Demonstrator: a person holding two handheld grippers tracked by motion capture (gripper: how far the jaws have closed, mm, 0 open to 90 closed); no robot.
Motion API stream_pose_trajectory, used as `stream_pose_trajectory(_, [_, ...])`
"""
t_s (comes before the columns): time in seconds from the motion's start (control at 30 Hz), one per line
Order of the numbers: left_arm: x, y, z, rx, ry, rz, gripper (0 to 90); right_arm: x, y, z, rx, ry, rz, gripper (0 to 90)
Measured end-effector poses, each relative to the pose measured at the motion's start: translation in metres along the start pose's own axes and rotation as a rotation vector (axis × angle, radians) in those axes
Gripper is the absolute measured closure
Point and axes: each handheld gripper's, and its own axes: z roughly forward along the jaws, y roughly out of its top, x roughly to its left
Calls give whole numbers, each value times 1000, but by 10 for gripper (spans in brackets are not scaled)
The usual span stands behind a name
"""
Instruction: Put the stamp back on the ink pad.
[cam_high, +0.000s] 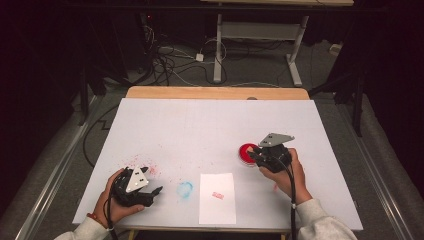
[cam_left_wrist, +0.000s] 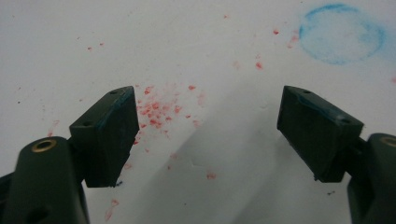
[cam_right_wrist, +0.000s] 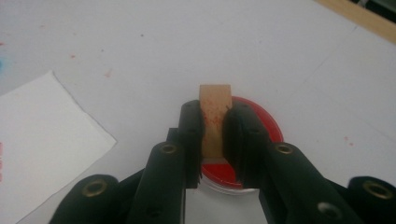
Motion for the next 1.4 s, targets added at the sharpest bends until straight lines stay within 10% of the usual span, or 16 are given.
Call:
stream_pose_trajectory(0.43, [0, -1, 1, 5, -2, 1, 199, -10, -6, 33, 95, -19, 47, 756])
stream_pose_trajectory(1.07, [0, -1, 1, 11, -1, 3, 199, -10, -5, 31, 67, -41, 64, 592])
stream_pose_trajectory(1.4, [0, -1, 1, 11, 2, 4, 200, -13, -7, 30, 28, 26, 113, 579])
